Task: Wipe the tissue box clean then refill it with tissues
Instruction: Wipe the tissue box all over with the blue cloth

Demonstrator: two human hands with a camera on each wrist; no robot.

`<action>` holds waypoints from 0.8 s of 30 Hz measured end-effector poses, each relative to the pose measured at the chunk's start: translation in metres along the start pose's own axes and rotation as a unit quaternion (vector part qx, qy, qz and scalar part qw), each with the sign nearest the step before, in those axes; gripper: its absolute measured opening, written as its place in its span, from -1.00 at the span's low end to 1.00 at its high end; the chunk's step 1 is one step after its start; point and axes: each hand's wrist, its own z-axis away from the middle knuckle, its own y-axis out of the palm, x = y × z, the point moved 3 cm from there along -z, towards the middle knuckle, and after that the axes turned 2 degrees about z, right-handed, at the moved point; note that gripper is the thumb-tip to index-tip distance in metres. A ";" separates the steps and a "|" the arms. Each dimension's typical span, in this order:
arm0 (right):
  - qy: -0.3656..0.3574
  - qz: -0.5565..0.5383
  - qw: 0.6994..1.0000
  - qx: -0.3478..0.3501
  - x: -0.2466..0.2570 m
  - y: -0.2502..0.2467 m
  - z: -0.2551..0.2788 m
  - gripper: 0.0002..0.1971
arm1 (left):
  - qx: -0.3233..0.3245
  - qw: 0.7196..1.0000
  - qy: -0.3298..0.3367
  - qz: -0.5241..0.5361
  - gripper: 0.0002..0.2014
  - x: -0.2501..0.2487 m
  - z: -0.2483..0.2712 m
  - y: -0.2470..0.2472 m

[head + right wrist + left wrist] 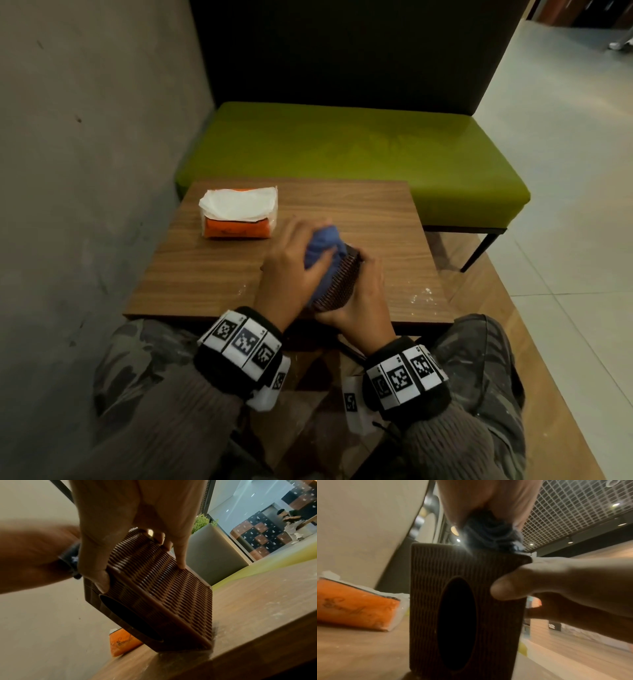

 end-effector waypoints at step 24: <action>-0.007 0.003 1.000 0.020 -0.010 -0.006 -0.003 0.07 | -0.027 0.999 -0.036 0.022 -0.51 0.021 0.038 -0.012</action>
